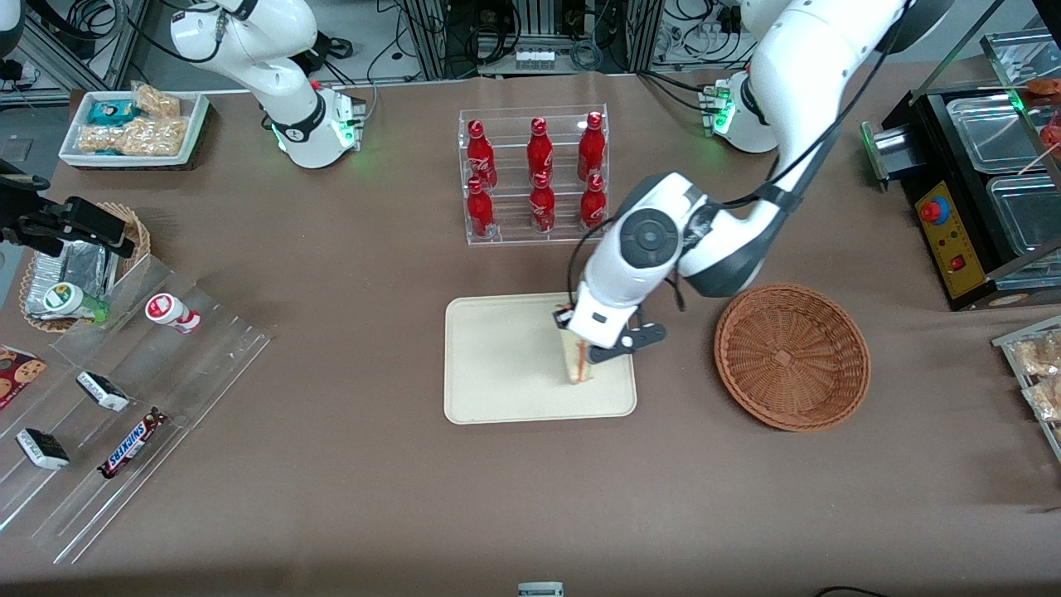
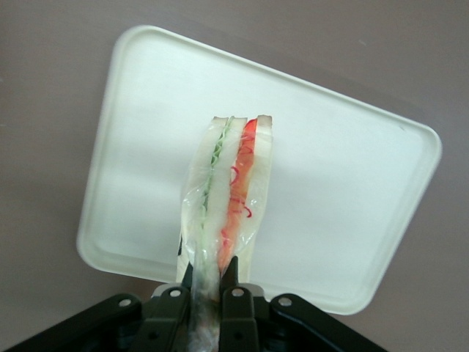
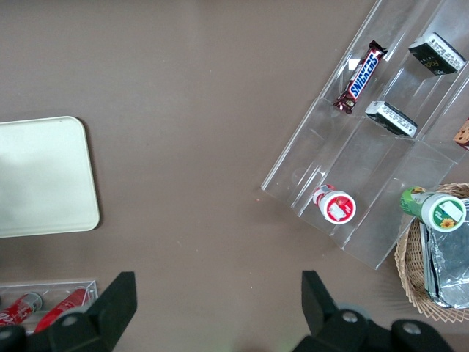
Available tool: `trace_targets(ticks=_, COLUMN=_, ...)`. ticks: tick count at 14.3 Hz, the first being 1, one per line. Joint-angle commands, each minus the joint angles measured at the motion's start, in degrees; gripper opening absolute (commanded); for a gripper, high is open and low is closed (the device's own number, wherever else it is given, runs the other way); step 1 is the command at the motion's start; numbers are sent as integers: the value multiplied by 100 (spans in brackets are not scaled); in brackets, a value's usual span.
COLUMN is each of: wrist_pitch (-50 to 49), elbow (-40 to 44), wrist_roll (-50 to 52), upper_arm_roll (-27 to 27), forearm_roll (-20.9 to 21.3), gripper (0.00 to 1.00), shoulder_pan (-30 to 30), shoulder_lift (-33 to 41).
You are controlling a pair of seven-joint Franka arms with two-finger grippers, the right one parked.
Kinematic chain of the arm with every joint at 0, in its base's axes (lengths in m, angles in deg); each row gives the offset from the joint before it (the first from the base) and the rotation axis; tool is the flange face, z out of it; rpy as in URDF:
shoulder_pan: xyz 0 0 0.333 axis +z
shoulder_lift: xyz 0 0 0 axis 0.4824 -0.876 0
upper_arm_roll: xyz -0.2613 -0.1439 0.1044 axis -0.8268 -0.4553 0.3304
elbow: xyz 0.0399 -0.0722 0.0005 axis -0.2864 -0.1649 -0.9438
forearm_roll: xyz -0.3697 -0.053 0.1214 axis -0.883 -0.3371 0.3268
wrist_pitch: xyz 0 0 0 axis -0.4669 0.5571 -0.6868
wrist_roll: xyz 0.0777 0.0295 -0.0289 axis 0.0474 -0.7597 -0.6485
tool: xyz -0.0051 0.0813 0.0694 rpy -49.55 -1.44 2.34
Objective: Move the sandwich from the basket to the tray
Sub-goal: 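Lower the sandwich onto the cream tray and open the left gripper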
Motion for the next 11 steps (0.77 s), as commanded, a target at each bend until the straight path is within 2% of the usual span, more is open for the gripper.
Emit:
trace_targets(ticks=1, wrist_pitch=-25, elbow=491, wrist_roll=74, upper_arm_roll=3, forearm_roll=526, gripper=12, shoulder_pan=-357, shoulder_lift=-448)
trace_targets(ticks=8, wrist_pitch=485, elbow=456, wrist_roll=91, upper_arm_roll=12, forearm_roll=1072, gripper=15, shoulder_pan=-692, shoulder_lift=-906)
trace_targets(ticks=10, wrist_pitch=546, elbow=447, wrist_roll=91, upper_arm_roll=20, forearm_roll=1081, gripper=21, shoulder_pan=-684, shoulder_lift=-1002)
trace_targets(ticks=11, wrist_pitch=564, elbow=447, wrist_roll=91, upper_arm_roll=20, forearm_roll=1081, gripper=36, shoulder_pan=-684, shoulder_lift=-1020)
